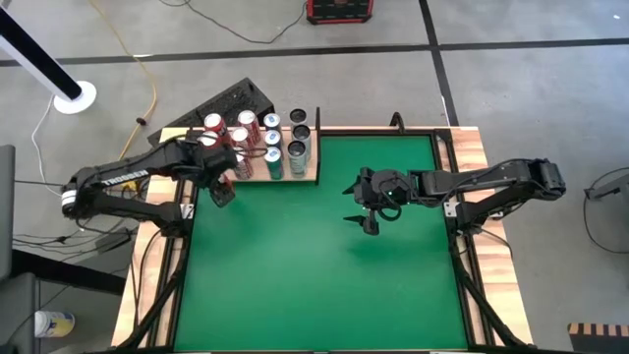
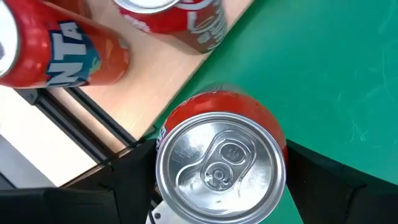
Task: Place canned beverage on shelf
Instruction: Put the red soda can on the shelf aligned with the other red soda cans
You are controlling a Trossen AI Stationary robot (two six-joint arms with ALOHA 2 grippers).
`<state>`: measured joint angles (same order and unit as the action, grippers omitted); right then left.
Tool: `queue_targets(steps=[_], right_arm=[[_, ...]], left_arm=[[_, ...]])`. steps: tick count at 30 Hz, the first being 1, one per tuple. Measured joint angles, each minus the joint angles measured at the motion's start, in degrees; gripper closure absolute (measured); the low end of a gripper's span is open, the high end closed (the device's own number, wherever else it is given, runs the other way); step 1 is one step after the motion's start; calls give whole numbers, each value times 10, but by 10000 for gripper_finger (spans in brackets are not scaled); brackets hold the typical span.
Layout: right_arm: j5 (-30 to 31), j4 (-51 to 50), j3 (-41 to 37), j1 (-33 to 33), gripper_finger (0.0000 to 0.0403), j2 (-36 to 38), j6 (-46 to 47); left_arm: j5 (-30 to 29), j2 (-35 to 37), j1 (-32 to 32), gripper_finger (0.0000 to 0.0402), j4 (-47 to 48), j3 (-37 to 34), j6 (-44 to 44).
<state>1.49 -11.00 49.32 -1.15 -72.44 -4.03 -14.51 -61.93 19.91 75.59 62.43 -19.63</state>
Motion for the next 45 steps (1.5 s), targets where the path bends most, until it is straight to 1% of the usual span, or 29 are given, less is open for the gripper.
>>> queue_targets(steps=[12, 18, 22, 25, 28, 32, 38, 45], right_arm=[[0, 6, 0, 0, 20, 0, -1], [0, 6, 0, 0, 20, 0, -3], [0, 6, 0, 0, 20, 0, -4], [0, 6, 0, 0, 20, 0, -4], [0, 5, 0, 0, 20, 0, -7], [0, 5, 0, 0, 20, 0, -6], [0, 2, 0, 0, 20, 0, -8], [0, 2, 0, 0, 20, 0, -8]], left_arm=[[2, -4, 133, 117, -8, 0, 155], [6, -6, 186, 117, -22, 0, 230], [8, -11, 214, 117, -22, 0, 264], [16, -11, 229, 117, -32, 0, 283], [37, -11, 242, 117, -52, 0, 299], [58, -10, 254, 117, -56, -6, 310], [46, -11, 265, 117, -66, -38, 325], [47, -9, 270, 117, -87, -44, 334]])
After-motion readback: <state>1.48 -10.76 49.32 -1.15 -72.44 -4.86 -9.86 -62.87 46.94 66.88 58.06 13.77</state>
